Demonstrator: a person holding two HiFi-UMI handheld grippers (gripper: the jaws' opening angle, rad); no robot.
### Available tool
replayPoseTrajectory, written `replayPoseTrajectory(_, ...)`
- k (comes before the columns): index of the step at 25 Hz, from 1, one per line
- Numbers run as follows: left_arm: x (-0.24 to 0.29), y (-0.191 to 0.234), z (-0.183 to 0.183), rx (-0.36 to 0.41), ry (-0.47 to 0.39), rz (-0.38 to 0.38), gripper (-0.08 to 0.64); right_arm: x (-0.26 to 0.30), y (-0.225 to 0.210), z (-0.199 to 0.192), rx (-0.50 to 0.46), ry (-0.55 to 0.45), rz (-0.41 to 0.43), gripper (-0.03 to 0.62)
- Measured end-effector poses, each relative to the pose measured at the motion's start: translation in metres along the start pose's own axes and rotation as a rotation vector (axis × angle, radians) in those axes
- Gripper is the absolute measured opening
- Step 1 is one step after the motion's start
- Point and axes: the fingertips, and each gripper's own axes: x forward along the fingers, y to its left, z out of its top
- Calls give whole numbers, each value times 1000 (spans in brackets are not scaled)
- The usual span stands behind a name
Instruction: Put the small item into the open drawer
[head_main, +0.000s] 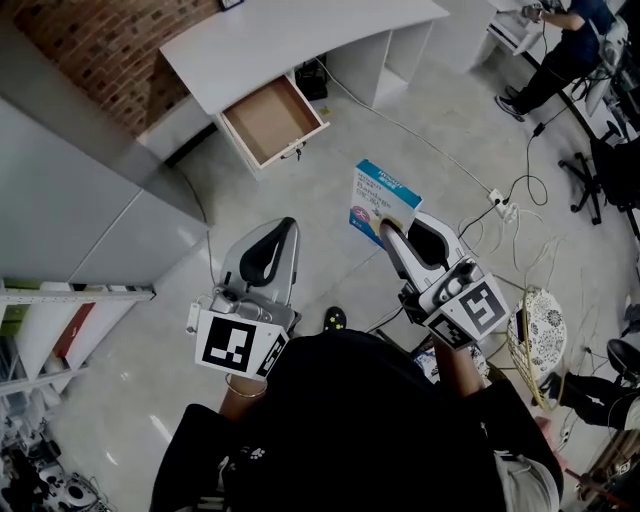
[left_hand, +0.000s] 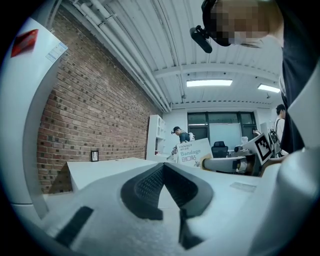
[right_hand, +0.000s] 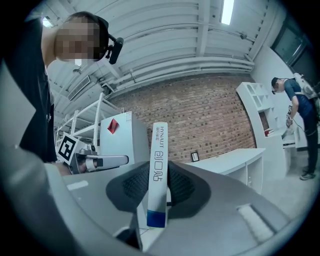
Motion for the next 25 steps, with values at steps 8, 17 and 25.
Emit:
replayPoseTrajectory(8,0,-29,-3,37,16,-30,-6,-29,-7,0,29,-28,-46,95)
replayPoseTrajectory(17,8,-27,-4,47,18,-62,-6,-29,-11,-6,46,-36,-80,95)
replayPoseTrajectory(25,37,0,2,22,-8,-88,-6,-6,-31,-3,38,-32,-114,95)
